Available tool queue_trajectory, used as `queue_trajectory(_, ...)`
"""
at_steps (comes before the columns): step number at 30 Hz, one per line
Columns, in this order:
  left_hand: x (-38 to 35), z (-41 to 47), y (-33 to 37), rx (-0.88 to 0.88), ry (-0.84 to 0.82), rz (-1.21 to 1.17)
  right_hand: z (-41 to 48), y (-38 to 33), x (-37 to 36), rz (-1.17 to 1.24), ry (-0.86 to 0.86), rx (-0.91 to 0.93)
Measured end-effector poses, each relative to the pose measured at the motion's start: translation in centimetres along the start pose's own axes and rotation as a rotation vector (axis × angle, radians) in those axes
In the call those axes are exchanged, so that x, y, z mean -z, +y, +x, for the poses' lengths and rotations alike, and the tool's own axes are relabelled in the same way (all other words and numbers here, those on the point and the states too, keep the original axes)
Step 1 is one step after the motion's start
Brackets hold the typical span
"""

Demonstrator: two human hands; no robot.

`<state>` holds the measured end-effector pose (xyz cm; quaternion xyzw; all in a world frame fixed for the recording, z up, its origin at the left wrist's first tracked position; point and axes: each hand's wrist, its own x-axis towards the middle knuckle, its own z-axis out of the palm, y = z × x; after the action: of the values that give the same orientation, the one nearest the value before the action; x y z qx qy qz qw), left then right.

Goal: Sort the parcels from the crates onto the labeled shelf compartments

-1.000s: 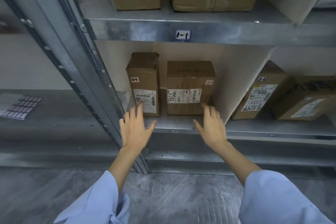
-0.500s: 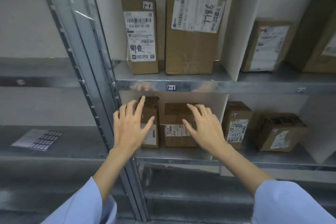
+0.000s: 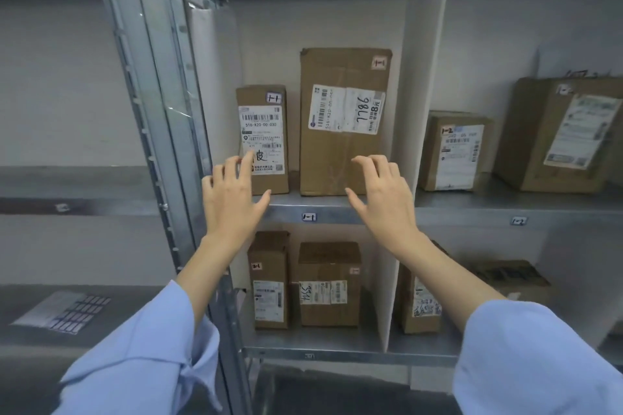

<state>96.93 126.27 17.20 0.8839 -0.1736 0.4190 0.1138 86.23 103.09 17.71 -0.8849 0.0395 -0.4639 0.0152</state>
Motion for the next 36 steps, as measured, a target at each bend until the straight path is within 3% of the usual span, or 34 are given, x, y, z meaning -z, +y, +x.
queue_trajectory(5,-1.5,1.8,-0.3,0.06,-0.024,0.019,2.0,0.7,-1.6,-0.072,-0.053,-0.023)
queue_trajectory(22,-4.2,2.4,-1.1,0.029,0.025,0.107,3.5,1.7,-5.3,-0.134,-0.088,-0.053)
queue_trajectory(36,-0.7,-0.4,0.5,-0.035,0.006,0.043,-0.2,1.8,-1.1,-0.08,-0.14,-0.035)
